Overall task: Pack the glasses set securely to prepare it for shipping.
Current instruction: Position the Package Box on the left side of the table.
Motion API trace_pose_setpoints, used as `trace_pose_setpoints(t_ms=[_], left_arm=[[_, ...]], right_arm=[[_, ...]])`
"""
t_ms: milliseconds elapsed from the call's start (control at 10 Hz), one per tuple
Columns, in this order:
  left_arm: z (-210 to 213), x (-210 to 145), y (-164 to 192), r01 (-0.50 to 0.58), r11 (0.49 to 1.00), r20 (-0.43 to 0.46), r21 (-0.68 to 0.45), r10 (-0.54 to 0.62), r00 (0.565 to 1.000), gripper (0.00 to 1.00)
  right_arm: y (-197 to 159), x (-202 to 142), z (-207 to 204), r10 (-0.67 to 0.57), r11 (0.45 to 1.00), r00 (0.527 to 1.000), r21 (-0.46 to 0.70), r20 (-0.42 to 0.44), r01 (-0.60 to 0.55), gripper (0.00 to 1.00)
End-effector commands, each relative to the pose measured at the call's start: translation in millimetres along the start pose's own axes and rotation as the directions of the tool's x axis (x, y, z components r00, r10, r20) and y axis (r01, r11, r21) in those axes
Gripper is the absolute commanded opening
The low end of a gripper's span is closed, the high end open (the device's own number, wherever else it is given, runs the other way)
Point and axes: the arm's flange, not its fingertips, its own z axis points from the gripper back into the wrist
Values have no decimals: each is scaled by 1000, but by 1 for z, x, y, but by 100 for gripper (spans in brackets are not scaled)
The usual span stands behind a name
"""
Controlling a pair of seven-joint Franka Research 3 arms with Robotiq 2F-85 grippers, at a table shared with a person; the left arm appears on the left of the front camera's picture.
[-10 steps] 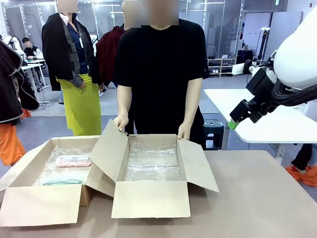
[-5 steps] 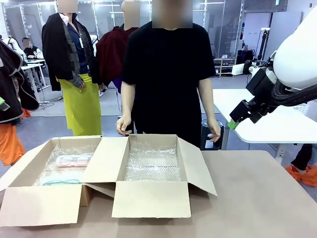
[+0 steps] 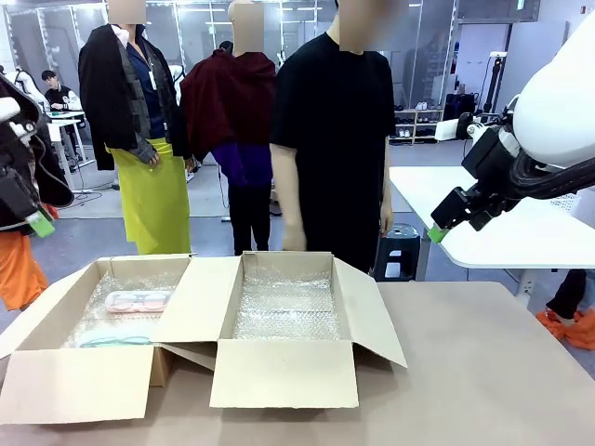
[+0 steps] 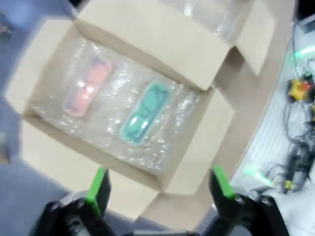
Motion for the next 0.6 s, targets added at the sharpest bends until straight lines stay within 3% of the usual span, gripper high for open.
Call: trace_pose_setpoints(t_ms=[0, 200, 300, 500], left_arm=[[-12, -18, -27, -44, 999, 76, -6, 45, 996, 100], [-7, -21, -34, -39, 997, 157, -65, 49, 986, 100], [-15, -18, -25, -30, 999, 44, -34, 31, 999, 100], [-15, -18, -25, -30, 999, 44, -34, 31, 999, 100]], right_arm=[[3, 1, 1, -2, 1000, 1000, -14, -4, 2, 100], [3, 1, 1, -2, 1000, 1000, -14, -4, 2, 100], [3, 1, 1, -2, 1000, 1000, -14, -4, 2, 100], [3, 1, 1, -2, 1000, 1000, -14, -4, 2, 100]])
